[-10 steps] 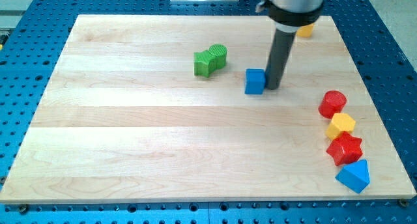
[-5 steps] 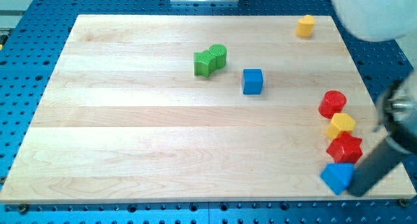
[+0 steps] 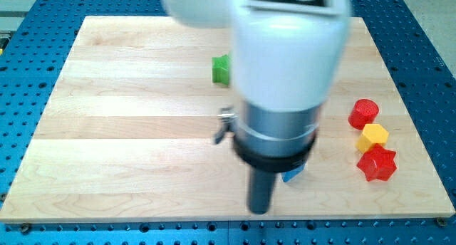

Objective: Keep the blue blocks together at the bottom right side of the green blocks

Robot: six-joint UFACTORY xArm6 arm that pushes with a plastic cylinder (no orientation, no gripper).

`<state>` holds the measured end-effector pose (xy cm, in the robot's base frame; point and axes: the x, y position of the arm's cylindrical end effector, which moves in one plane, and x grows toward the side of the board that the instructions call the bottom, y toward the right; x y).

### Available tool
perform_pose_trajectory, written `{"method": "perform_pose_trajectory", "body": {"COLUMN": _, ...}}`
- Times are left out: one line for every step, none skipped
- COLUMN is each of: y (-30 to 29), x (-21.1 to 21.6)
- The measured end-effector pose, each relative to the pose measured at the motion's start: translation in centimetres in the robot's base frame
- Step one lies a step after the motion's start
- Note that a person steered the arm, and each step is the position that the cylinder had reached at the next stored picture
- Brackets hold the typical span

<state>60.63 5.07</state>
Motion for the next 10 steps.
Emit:
{"method": "perform_pose_trajectory", "body": {"y": -1.3, "x": -4.0}}
{"method": "perform_pose_trajectory", "body": {"y": -1.9, "x": -2.1}}
{"method": "perform_pose_trajectory", "body": {"y": 2.8, "x": -0.5}}
{"method": "perform_pose_trajectory", "body": {"y": 5.7, "x": -1.9}}
{"method": "perform_pose_trajectory", "body": {"y": 4.1, "x": -6.0}}
{"method": "perform_pose_trajectory", "body": {"y": 0.8, "x": -10.0}}
{"method": "perform_pose_trajectory", "body": {"y": 0.3, "x": -5.2}}
{"method": "perform_pose_trajectory", "body": {"y": -0.8, "x": -7.5}}
{"method": "perform_pose_trajectory", "body": {"y": -0.5, "x": -9.7}}
{"method": "perform_pose_trajectory", "body": {"y": -3.5, "x": -8.0}}
